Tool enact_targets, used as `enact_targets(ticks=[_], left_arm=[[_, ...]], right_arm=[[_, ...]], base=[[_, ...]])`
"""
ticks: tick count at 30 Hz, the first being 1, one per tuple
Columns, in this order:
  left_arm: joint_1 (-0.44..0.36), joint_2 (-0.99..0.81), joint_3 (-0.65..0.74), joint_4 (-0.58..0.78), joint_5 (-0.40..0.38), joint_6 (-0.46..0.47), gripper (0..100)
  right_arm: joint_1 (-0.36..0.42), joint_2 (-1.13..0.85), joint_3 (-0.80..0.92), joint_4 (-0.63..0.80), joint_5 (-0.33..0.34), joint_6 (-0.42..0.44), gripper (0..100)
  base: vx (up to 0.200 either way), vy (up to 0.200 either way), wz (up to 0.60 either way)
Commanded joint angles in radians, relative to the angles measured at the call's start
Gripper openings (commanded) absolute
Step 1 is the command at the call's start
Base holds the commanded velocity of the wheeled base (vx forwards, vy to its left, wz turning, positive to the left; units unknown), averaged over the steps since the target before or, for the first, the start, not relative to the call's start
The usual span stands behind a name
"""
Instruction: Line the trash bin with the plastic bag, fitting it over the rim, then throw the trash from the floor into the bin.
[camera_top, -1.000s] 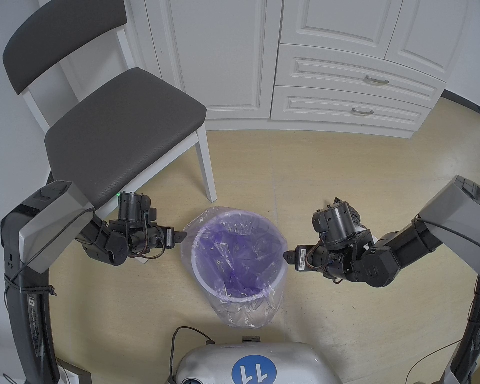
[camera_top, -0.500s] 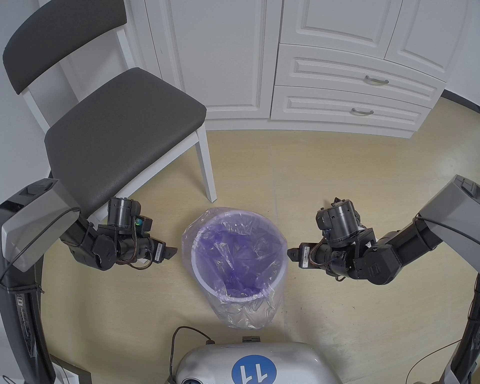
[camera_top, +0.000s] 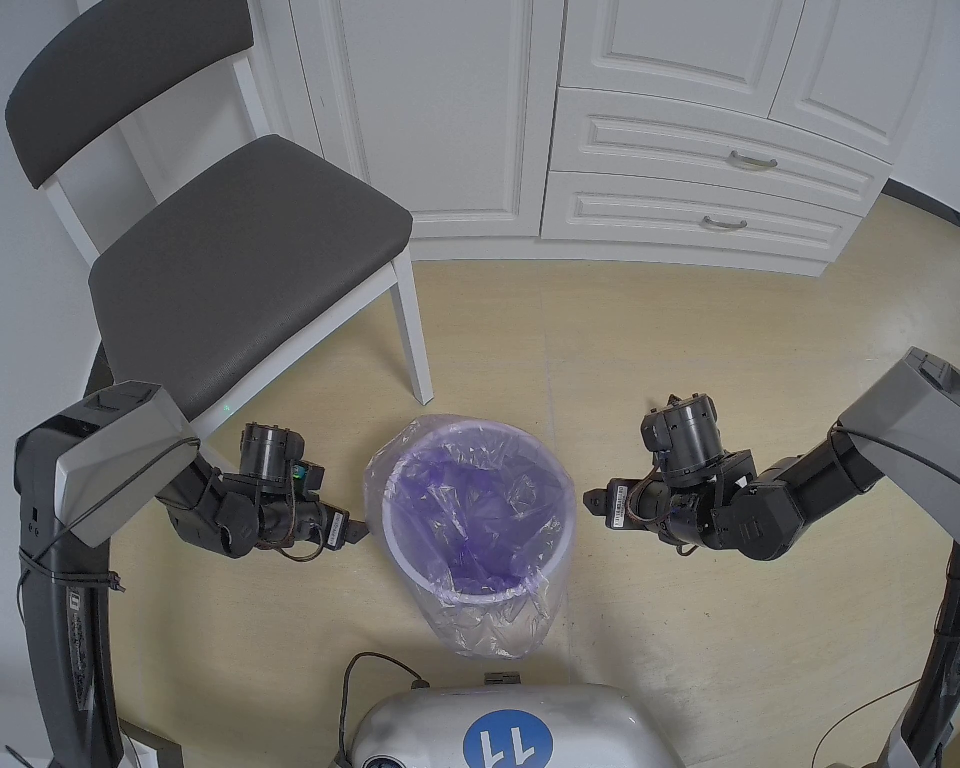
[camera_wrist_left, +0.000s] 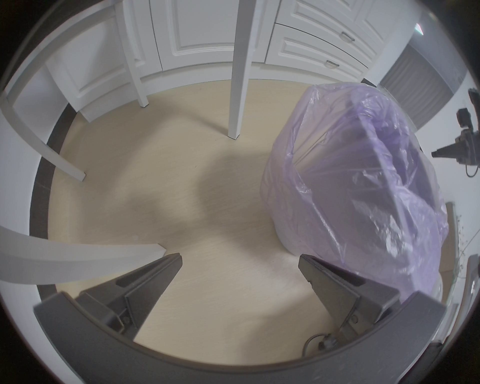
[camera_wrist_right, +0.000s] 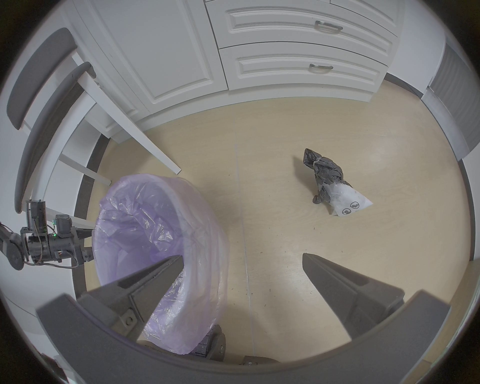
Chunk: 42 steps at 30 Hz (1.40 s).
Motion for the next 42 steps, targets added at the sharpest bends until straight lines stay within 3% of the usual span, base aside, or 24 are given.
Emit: enact_targets(ticks=[1, 7, 27, 42], left_arm=[[-0.027, 0.056, -0.049, 0.004, 0.004, -0.053, 100], [-0.058, 0.122, -0.163, 0.033, 0.026, -0.155, 100], [-0.116, 0.243, -0.529, 0.332, 0.07, -0.188, 100], [-0.128, 0.257, -0.581, 0.352, 0.09, -0.199, 100]], right_arm=[[-0.003, 0.006, -0.005, -0.001, 0.0, 0.0, 100], [-0.009, 0.0, -0.005, 0.001, 0.0, 0.0, 100], [-0.024, -0.018, -0.013, 0.005, 0.001, 0.0, 100], [-0.026, -0.023, -0.013, 0.007, 0.001, 0.0, 100]], base=[[0.0, 0.0, 0.0], [0.0, 0.0, 0.0], [0.0, 0.0, 0.0], [0.0, 0.0, 0.0]])
